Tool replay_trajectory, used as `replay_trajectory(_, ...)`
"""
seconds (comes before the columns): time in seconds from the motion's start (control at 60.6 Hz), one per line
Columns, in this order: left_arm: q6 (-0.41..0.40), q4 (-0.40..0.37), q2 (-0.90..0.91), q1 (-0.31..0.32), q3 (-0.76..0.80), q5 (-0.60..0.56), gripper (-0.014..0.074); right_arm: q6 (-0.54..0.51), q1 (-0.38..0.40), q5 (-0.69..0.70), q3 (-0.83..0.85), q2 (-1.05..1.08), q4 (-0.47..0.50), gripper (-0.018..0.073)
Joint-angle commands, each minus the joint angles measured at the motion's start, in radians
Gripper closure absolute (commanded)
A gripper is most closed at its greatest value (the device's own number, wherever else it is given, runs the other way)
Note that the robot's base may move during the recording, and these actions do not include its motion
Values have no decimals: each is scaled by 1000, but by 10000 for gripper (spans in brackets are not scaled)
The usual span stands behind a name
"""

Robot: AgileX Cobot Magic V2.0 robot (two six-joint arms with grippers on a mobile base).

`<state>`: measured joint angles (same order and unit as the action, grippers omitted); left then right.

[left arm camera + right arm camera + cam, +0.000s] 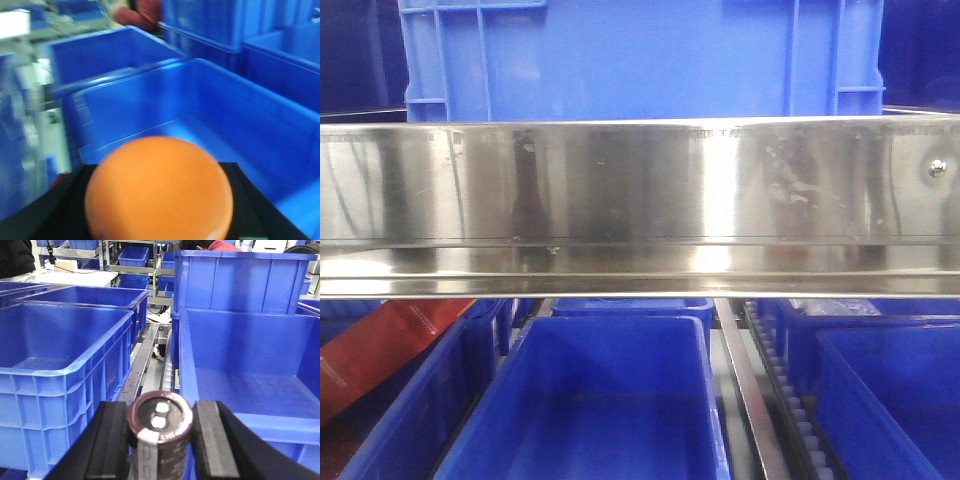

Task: Place cylindrical capacitor in blue bin on shelf
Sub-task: 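Reach the left gripper into a blue bin and release the orange cylinder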

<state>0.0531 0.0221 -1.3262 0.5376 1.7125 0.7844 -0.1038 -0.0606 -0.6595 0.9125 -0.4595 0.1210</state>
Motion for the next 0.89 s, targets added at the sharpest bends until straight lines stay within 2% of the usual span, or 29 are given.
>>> replay_trajectory(0.0, 3, -8, -117, 26, 87, -4, 707, -3, 0, 35, 4, 4, -1, 691)
replay_trajectory(0.182, 3, -22, -328, 39, 202, -4, 707, -3, 0, 35, 4, 4, -1, 691)
replay_trajectory(0.363, 3, -22, -444, 39, 215, 2, 677, -3, 0, 35, 4, 4, -1, 691)
replay_trajectory(0.446, 3, -22, -471, 39, 215, 17, 579, -3, 0, 35, 4, 4, -1, 691)
replay_trajectory(0.528, 3, -33, -484, 39, 215, 24, 439, -3, 0, 35, 4, 4, -1, 691)
replay_trajectory(0.628, 3, -37, -484, 39, 215, 24, 230, -3, 0, 35, 4, 4, -1, 691)
replay_trajectory(0.71, 3, -38, -482, 39, 218, 28, 110, -3, 0, 35, 4, 4, -1, 691)
replay_trajectory(0.793, 3, -39, -473, 39, 220, 42, 45, -3, 0, 38, 4, 4, -1, 691)
replay_trajectory(0.875, 3, -44, -454, 39, 224, 57, 50, -3, 0, 41, 4, 4, -1, 691)
